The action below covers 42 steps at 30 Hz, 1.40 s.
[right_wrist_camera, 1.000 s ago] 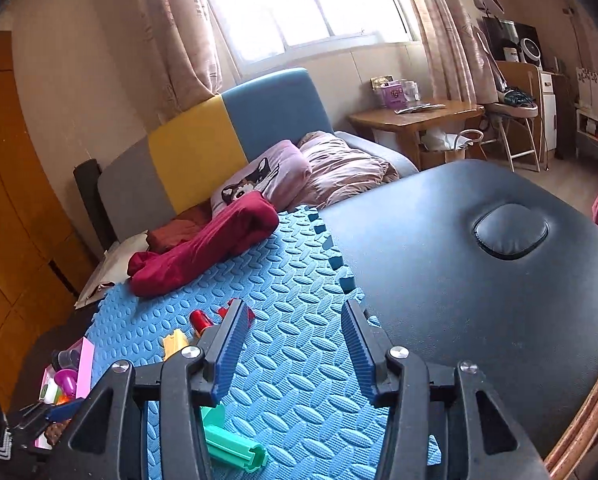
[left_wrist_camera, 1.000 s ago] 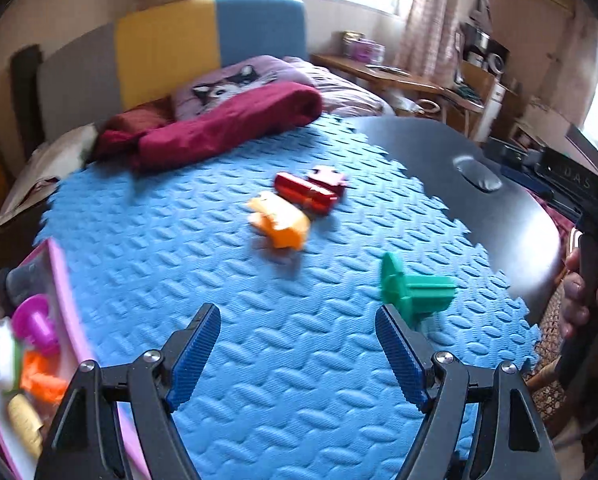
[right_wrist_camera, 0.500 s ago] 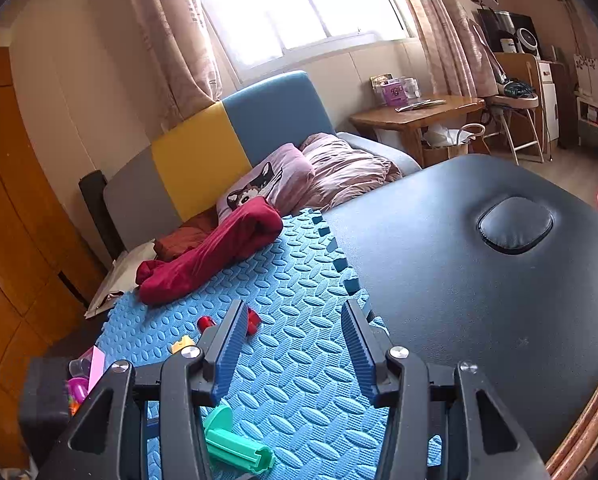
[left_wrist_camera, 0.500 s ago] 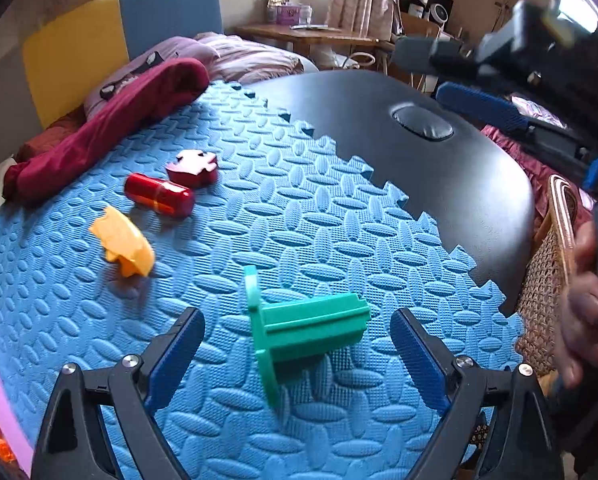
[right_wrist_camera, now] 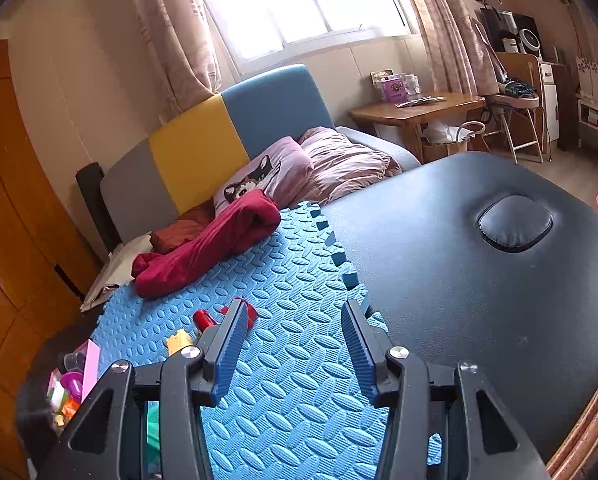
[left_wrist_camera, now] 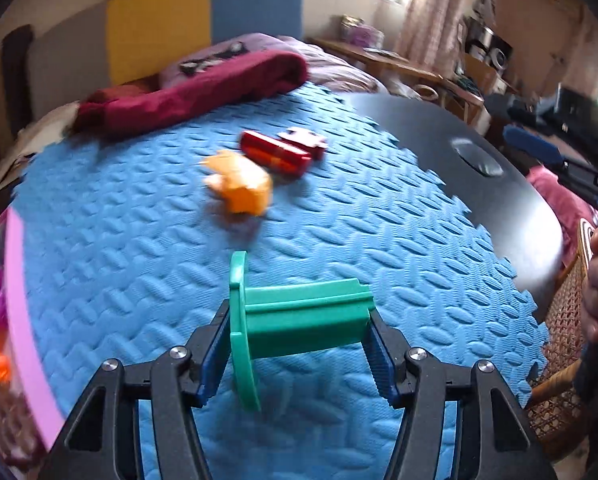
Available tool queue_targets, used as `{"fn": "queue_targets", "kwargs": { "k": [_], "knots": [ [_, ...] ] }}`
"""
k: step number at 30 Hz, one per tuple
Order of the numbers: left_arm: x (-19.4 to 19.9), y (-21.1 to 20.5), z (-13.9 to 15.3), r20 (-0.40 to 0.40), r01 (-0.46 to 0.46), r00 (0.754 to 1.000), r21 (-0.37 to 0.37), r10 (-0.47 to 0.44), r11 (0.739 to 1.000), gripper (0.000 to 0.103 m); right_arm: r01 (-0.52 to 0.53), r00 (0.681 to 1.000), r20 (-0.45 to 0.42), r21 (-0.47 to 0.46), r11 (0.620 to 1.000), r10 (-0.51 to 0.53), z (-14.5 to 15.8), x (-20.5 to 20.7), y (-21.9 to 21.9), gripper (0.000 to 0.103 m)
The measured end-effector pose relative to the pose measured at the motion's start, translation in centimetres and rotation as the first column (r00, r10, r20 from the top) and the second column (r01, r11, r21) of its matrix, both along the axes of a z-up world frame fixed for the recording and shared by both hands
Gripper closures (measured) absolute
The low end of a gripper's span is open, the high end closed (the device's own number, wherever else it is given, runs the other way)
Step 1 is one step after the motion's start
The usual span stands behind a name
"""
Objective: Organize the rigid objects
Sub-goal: 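Grasp the red cylinder with the right tool while the left tool holds the green spool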
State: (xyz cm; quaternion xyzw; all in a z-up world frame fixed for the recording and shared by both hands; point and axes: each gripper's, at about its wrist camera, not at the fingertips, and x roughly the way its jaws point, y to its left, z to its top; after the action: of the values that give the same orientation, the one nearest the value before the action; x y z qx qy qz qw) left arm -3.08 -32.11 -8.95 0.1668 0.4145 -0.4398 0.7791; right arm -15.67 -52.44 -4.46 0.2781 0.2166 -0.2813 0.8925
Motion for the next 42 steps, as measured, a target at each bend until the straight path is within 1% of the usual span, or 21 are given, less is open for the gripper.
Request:
{"fn": "queue_targets", "kwargs": {
  "k": [3, 5, 6, 8, 10, 12, 14, 17, 18, 21, 27, 28, 31, 33, 36, 37, 38, 40, 42],
  "knots": [
    [0.7, 1.9, -0.6, 0.046, -0.058, 0.997, 0.000, 0.058, 0.998, 0.042, -0.016, 0.999, -0.035, 0.001, 1.000, 0.016, -0.3, 0.6, 0.2, 0.054],
    [1.1, 2.5, -1.7, 0.043, -0.080, 0.996, 0.013, 0.079, 0.997, 0.042, -0.025, 0.998, -0.061, 0.004, 1.000, 0.025, -0.5, 1.0, 0.3, 0.054],
    [0.9, 2.8, -1.8, 0.066, -0.077, 0.995, -0.007, 0.077, 0.997, 0.042, -0.030, 0.997, -0.074, 0.005, 1.000, 0.030, -0.6, 1.2, 0.3, 0.054],
    [0.5, 2.7, -2.0, 0.094, -0.075, 0.993, -0.009, 0.075, 0.997, 0.042, -0.046, 0.994, -0.101, 0.012, 0.999, 0.047, -0.8, 1.7, 0.5, 0.054],
    [0.5, 2.7, -2.0, 0.089, -0.077, 0.993, -0.018, 0.078, 0.997, 0.042, -0.068, 0.988, -0.138, 0.026, 0.997, 0.071, -1.2, 2.4, 0.6, 0.054],
    [0.3, 2.6, -2.1, 0.104, -0.065, 0.992, -0.018, 0.067, 0.998, 0.042, -0.083, 0.979, -0.183, 0.034, 0.996, 0.087, -1.6, 3.1, 0.7, 0.054],
    [0.1, 2.7, -2.1, 0.119, -0.062, 0.991, -0.018, 0.064, 0.998, 0.042, -0.099, 0.970, -0.217, 0.070, 0.993, 0.112, -2.2, 3.9, 0.7, 0.054],
    [0.2, 2.7, -2.2, 0.120, -0.064, 0.991, -0.024, 0.067, 0.998, 0.042, -0.120, 0.964, -0.217, 0.162, 0.980, 0.154, -3.4, 4.9, 0.5, 0.055],
    [0.1, 2.7, -2.2, 0.123, -0.064, 0.990, -0.027, 0.067, 0.998, 0.042, -0.125, 0.961, -0.222, 0.177, 0.976, 0.163, -3.7, 5.4, 0.6, 0.056],
    [0.1, 2.8, -2.2, 0.127, -0.065, 0.989, -0.033, 0.069, 0.997, 0.041, -0.156, 0.952, -0.233, 0.188, 0.970, 0.198, -3.9, 6.9, 0.8, 0.058],
    [0.1, 2.9, -2.3, 0.129, -0.065, 0.989, -0.041, 0.070, 0.997, 0.042, -0.231, 0.924, -0.277, 0.146, 0.962, 0.264, -3.4, 10.7, 0.4, 0.059],
    [0.0, 2.9, -2.3, 0.130, -0.066, 0.989, -0.042, 0.071, 0.997, 0.042, -0.258, 0.917, -0.275, 0.144, 0.955, 0.289, -3.2, 11.3, 0.6, 0.059],
    [0.0, 3.0, -2.3, 0.130, -0.066, 0.989, -0.045, 0.071, 0.997, 0.042, -0.336, 0.889, -0.297, 0.096, 0.937, 0.349, -2.8, 13.4, 1.4, 0.059],
    [0.0, 3.0, -2.3, 0.129, -0.066, 0.989, -0.046, 0.072, 0.997, 0.042, -0.386, 0.864, -0.319, 0.074, 0.920, 0.389, -2.6, 15.0, 1.9, 0.059],
    [0.0, 3.0, -2.2, 0.127, -0.067, 0.989, -0.048, 0.072, 0.997, 0.042, -0.428, 0.839, -0.348, 0.050, 0.902, 0.418, -2.8, 16.9, 2.3, 0.059],
    [0.0, 3.0, -2.2, 0.125, -0.067, 0.989, -0.049, 0.072, 0.997, 0.042, -0.449, 0.829, -0.353, 0.041, 0.892, 0.434, -2.9, 17.6, 2.5, 0.062],
    [0.0, 3.0, -2.2, 0.124, -0.067, 0.990, -0.050, 0.073, 0.996, 0.042, -0.470, 0.815, -0.371, 0.023, 0.882, 0.444, -3.0, 18.4, 2.8, 0.064],
    [0.0, 2.9, -2.2, 0.123, -0.067, 0.990, -0.050, 0.073, 0.996, 0.042, -0.491, 0.794, -0.415, -0.009, 0.871, 0.443, -3.5, 19.7, 3.1, 0.064],
    [0.1, 2.9, -2.2, 0.120, -0.068, 0.990, -0.052, 0.074, 0.996, 0.042, -0.524, 0.764, -0.445, -0.008, 0.852, 0.467, -4.4, 21.1, 3.4, 0.067]
  ]
}}
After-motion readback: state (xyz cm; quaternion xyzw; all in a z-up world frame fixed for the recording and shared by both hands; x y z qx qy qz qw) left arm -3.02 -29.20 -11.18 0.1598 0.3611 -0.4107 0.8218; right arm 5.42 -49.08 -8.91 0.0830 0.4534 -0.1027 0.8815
